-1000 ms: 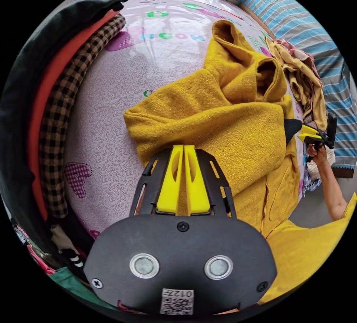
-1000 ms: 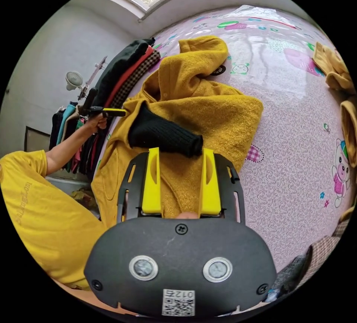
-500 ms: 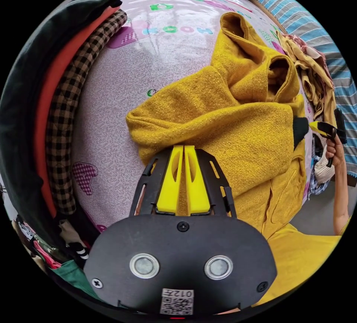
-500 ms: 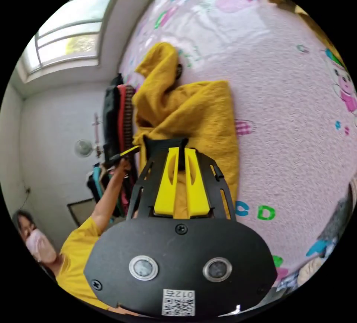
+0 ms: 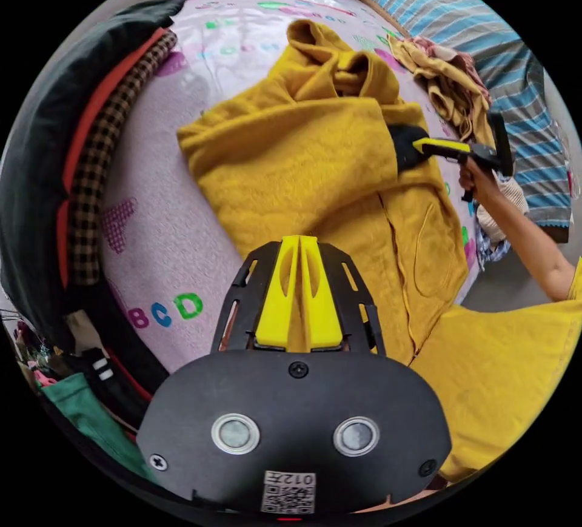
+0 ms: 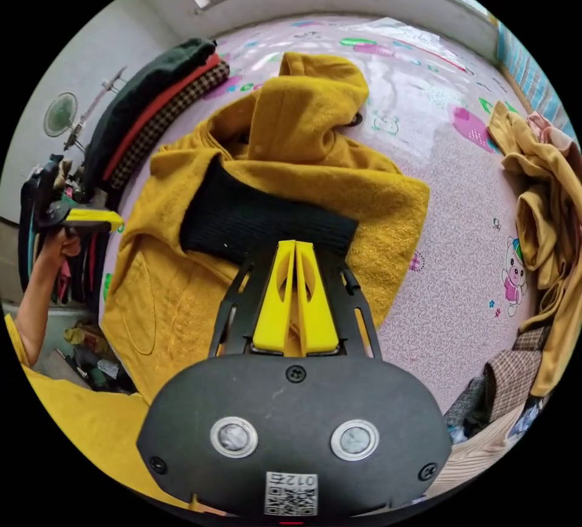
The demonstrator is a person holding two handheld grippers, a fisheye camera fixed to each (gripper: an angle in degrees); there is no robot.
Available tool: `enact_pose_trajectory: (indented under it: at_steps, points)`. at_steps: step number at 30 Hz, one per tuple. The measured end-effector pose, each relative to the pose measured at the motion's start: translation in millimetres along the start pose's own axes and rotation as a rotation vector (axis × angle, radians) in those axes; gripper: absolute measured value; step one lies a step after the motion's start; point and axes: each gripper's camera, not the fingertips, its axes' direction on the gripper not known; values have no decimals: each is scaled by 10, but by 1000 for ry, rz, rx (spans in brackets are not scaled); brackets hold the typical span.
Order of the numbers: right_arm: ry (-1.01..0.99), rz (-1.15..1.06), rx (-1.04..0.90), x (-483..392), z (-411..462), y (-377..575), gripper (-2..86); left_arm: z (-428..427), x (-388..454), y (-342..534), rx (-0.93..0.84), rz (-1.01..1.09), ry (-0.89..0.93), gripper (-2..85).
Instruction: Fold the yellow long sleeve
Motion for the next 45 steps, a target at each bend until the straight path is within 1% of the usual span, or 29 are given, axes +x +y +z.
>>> enact_pose_trajectory:
  at_steps: [1,3,5,7,9,12,14,15,17,18,20,23,27,29,30,31,33,36,37,38,40,42,44,45]
  points:
    - [-2,14,-55,-9,91,9,1,139,5,110,-41,-28,-46,3]
    - [-5,48,-25,-47,28,69,1,306,-59,283,-84,-100,-149,2]
    - [-3,47,8,-158,-105,169,1,369,-147,466,-62,-189,-151,2]
    - [17,-12,58,-390,-313,429,1,338,-173,692,0,-293,-140,3]
    - [9,-56,86,-541,-437,711,2,291,-89,825,36,-322,-181,4]
    - [-3,-98,115,-690,-521,1222,1,281,102,937,91,-283,-152,4]
    - [-15,-121,116,-724,-482,1478,1,357,182,935,88,-254,-149,4]
    - [-20,-124,83,-714,-402,1602,0,445,202,920,68,-249,-167,4]
    - [28,-111,19,-665,-244,1753,1,605,182,911,16,-262,-234,4]
    - [87,-94,-17,-610,-138,1854,1,697,149,929,-4,-273,-253,5]
    - [176,-59,-76,-503,6,1999,1,775,115,978,4,-284,-244,5]
    - [89,-69,16,-376,-4,2261,2,858,212,1017,8,-235,-288,6]
    - [0,-47,142,-278,32,2580,2,954,465,1077,8,-164,-393,10]
    - [-11,-54,170,-283,49,2690,3,873,528,1155,89,-186,-419,14]
    - [-10,-67,177,-299,58,2745,4,819,521,1220,152,-220,-403,19]
    - [-6,-81,168,-321,59,2784,5,830,476,1253,172,-234,-342,25]
    - [13,-93,167,-366,1,2841,8,934,352,1255,133,-260,-252,45]
    - [87,-45,351,-407,-223,3040,25,1015,263,1331,149,-273,-262,87]
    - [68,-21,381,-379,-250,3082,45,1028,245,1380,163,-274,-246,100]
    - [42,-18,375,-360,-241,3086,60,1040,232,1407,168,-277,-230,105]
    - [-70,1,269,-270,-67,3037,104,1119,204,1508,198,-269,-161,117]
    - [-110,12,204,-237,96,3026,107,1238,190,1535,189,-258,-119,117]
    - [-79,28,241,-234,130,3095,89,1303,188,1566,204,-258,-92,111]
    - [-87,23,224,-228,165,3119,85,1329,195,1583,215,-237,-58,104]
